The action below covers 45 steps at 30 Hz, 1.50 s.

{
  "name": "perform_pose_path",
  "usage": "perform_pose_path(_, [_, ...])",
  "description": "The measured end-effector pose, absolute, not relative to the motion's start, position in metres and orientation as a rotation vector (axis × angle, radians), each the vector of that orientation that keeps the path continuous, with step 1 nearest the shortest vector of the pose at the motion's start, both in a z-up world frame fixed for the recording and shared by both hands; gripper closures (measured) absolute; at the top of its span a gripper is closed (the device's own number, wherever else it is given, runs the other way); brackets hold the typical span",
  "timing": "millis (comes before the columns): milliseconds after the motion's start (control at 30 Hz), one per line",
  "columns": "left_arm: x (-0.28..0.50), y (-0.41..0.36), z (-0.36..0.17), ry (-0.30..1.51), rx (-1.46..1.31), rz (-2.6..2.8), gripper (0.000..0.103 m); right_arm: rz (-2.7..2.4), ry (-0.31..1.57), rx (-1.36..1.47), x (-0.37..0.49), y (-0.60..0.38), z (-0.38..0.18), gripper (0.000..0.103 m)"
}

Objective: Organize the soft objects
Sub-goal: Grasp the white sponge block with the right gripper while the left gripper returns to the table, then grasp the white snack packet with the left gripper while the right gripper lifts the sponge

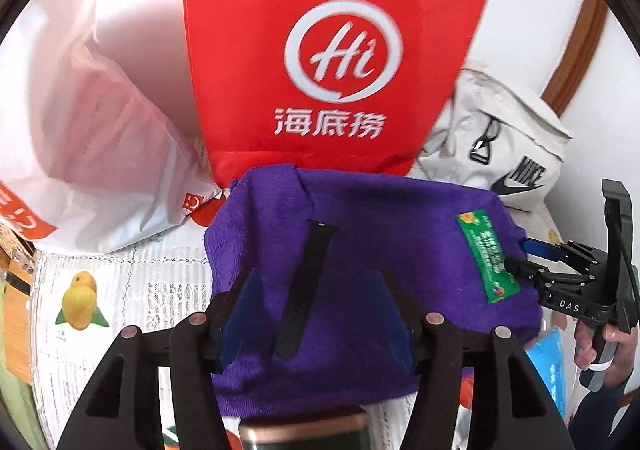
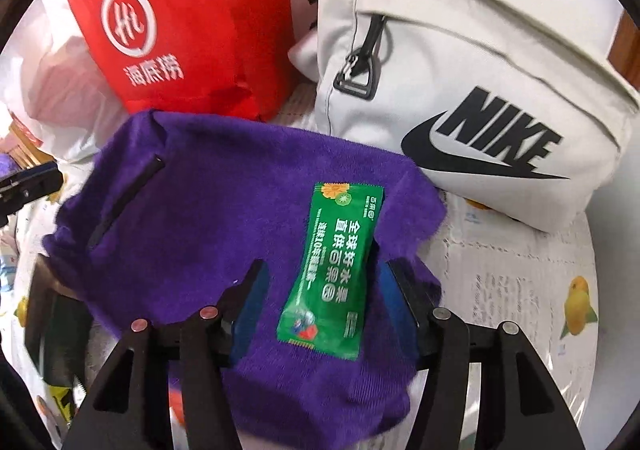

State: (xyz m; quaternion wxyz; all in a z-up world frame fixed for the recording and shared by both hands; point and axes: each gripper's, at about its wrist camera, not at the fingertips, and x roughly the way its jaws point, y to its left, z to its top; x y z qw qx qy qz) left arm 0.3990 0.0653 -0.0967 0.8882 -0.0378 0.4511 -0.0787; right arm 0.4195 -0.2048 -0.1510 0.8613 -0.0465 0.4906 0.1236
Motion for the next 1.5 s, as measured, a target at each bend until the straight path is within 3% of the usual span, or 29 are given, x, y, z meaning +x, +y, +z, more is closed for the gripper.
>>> perform_pose_path(133, [0.365,0.063,-0.078,0.85,-0.078,-0.174,0.045,0.29,0.984,-0.087,0.387,-0.202,-0.129,0.045])
perform_pose_path(333, [0.32,0.064,-0.07,0.892,-0.083,-0.142,0.044,0.37,0.934,-0.095,0.332,-0.189,-0.107,0.044])
perform_pose_path(700, [0.229,0.077,-0.09,0.944,-0.15,-0.107,0.043,0.531,0.986,-0.13,0.239,-0.154,-0.133,0.043])
perform_pose_path(1100, [0.172,0.093,-0.118,0.985,-0.198,-0.087,0.041,0.496,1.033,-0.214,0.229,-0.129,-0.175,0.043])
perform_pose_path(1167, [0.171,0.095,-0.125,0.998,-0.212,-0.09,0.041,0.491,1.045,-0.224,0.23,-0.126,-0.18,0.053])
perform_pose_path(1500, [0.171,0.085,-0.156,1.053,-0.227,-0.13,0.037,0.491,0.962,-0.168,0.219,-0.139,-0.151,0.053])
